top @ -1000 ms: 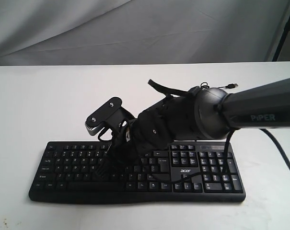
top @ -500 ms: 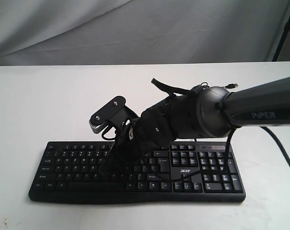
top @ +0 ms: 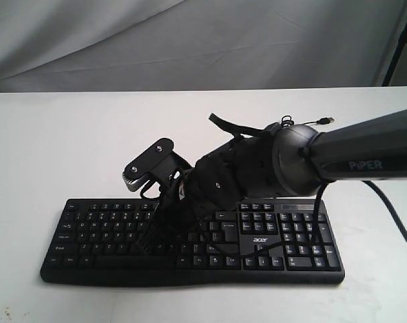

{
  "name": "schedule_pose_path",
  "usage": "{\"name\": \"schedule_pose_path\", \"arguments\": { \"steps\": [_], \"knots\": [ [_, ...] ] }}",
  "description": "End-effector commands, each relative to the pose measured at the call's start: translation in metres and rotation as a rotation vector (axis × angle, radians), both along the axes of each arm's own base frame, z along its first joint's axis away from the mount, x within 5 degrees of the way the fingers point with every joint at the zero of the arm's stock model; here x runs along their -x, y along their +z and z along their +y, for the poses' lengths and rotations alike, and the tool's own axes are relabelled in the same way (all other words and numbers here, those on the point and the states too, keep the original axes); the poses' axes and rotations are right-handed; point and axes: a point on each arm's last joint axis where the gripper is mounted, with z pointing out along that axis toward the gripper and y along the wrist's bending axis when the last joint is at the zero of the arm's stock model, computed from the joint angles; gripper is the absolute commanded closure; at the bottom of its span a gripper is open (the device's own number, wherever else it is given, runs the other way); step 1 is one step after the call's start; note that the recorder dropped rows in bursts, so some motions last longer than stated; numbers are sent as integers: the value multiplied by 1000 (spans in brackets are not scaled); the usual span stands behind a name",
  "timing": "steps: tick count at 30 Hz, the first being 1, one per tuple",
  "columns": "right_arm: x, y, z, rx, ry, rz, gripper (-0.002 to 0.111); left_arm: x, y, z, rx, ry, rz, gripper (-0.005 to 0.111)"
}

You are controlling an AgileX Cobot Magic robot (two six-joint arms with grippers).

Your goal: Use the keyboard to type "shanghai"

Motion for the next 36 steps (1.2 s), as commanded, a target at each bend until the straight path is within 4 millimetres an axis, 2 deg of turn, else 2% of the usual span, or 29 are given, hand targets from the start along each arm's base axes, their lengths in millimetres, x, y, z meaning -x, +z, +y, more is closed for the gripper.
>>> {"name": "schedule_pose_path", "arguments": {
  "steps": [1,7,12,17,20,23,26,30,33,36],
  "knots": [
    [1,-3,0,4,9,-5,108,0,-1,0,-1,-3,-5,107],
    [1,-10,0,24,8,17,108,0,-1,0,-1,-3,-5,107],
    [2,0,-1,11,10,3,108,0,-1,0,-1,-3,-5,107],
    [5,27,-5,-2,19,-18,108,0,-1,0,-1,-3,-5,107],
    [12,54,-13,-31,27,-56,108,0,-1,0,-1,-3,-5,107],
    [27,84,-29,-71,25,-93,108,0,-1,0,-1,-3,-5,107],
    [58,113,-61,-131,-6,-109,108,0,-1,0,-1,-3,-5,107],
    [97,137,-100,-276,-54,-165,108,0,-1,0,-1,-3,-5,107],
    [112,138,-119,-357,-73,-233,108,0,-1,0,-1,-3,-5,107],
    [120,138,-128,-395,-90,-247,108,0,-1,0,-1,-3,-5,107]
  ]
}}
